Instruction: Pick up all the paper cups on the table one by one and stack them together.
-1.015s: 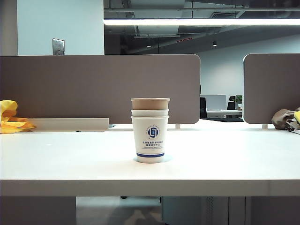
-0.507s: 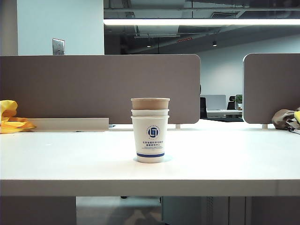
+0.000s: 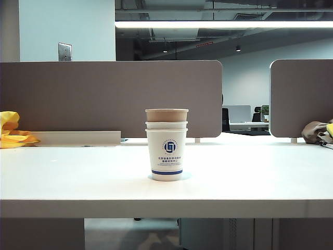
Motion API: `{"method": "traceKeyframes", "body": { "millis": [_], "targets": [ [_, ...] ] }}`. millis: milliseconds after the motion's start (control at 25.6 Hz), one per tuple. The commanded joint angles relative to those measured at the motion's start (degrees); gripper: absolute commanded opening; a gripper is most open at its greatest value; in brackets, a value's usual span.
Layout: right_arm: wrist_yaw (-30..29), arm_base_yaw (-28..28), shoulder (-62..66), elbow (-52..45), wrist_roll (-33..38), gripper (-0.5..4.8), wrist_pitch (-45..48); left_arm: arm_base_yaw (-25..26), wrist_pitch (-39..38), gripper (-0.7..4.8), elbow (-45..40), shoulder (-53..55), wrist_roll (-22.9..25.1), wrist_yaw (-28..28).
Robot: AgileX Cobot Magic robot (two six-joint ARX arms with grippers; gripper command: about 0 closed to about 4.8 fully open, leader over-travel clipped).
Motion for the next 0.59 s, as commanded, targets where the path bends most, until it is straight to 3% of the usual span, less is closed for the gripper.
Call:
{"method": "traceKeyframes", "body": {
  "millis": [39, 312, 429, 586],
  "targets": [
    [-0.2, 0.09, 0.09, -0.39, 1.79, -0.01, -1.4, 0.07, 2.36, -0.05, 0.07, 0.04, 2.32, -2.71],
    [-0.39, 0.13, 0.09, -0.39, 7.15, -0.01, -1.88, 0.07, 5.84, -0.05, 0.07, 0.04, 2.64, -20.87],
    [-0.31, 0.17, 0.09, -0.39, 7.1, -0.01, -1.88, 0.07, 5.81, -0.05, 0.07, 0.04, 2.62, -24.02],
    [1.14, 0.17, 0.09, -0.37, 6.82, -0.01, -1.75, 0.0, 5.84, -0.05, 0.07, 0.04, 2.64, -24.22]
  ]
}}
